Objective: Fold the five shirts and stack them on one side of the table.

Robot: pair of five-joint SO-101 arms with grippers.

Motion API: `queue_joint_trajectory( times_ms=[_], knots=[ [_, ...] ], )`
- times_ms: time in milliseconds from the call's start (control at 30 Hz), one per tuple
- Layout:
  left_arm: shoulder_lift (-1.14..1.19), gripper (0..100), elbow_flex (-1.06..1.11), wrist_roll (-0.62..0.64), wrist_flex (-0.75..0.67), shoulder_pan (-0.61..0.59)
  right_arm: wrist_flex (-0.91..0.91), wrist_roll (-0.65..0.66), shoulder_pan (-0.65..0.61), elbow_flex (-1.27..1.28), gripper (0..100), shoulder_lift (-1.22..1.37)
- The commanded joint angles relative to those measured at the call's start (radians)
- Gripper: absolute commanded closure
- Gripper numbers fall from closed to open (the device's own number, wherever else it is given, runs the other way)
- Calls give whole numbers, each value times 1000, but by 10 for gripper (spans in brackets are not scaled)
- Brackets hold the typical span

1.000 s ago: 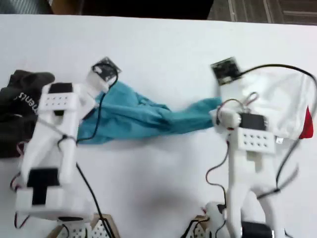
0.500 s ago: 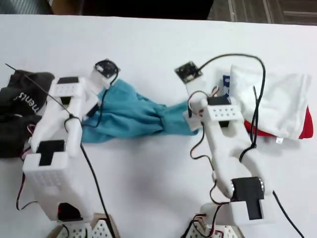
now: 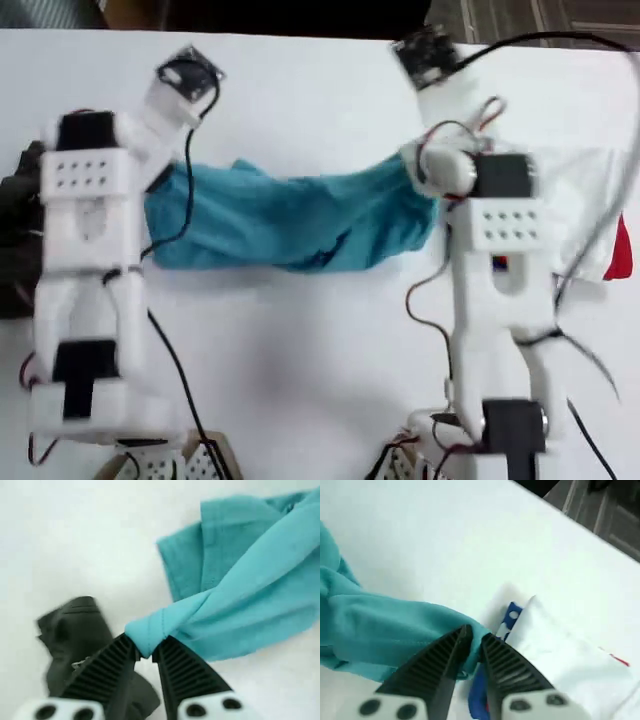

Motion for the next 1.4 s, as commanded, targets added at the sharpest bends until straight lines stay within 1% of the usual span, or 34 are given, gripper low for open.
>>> queue_joint_trajectory(
  times_ms=[0, 367, 533, 633, 767, 1133, 1233, 1367],
  knots=[
    [-170, 976, -79, 8, 51, -12, 25, 26, 35, -95, 977, -133],
    [-446, 976, -84, 8, 81, -15, 18, 46, 56, -118, 978, -467],
    [-559, 976, -87, 8, 51, -52, -39, 127, 127, -118, 978, -553],
    [-618, 976, -87, 8, 15, -86, -58, 135, 147, -118, 978, -562],
    [-687, 976, -88, 6, 0, -103, -64, 135, 148, -129, 978, -568],
    [-807, 976, -85, 0, -25, -104, -67, 137, 150, -373, 978, -559],
    [-801, 976, -73, 0, -21, -104, -87, 181, 145, -431, 978, -558],
    [-802, 976, -4, 0, -31, -103, -140, 227, 148, -436, 978, -558]
  ],
)
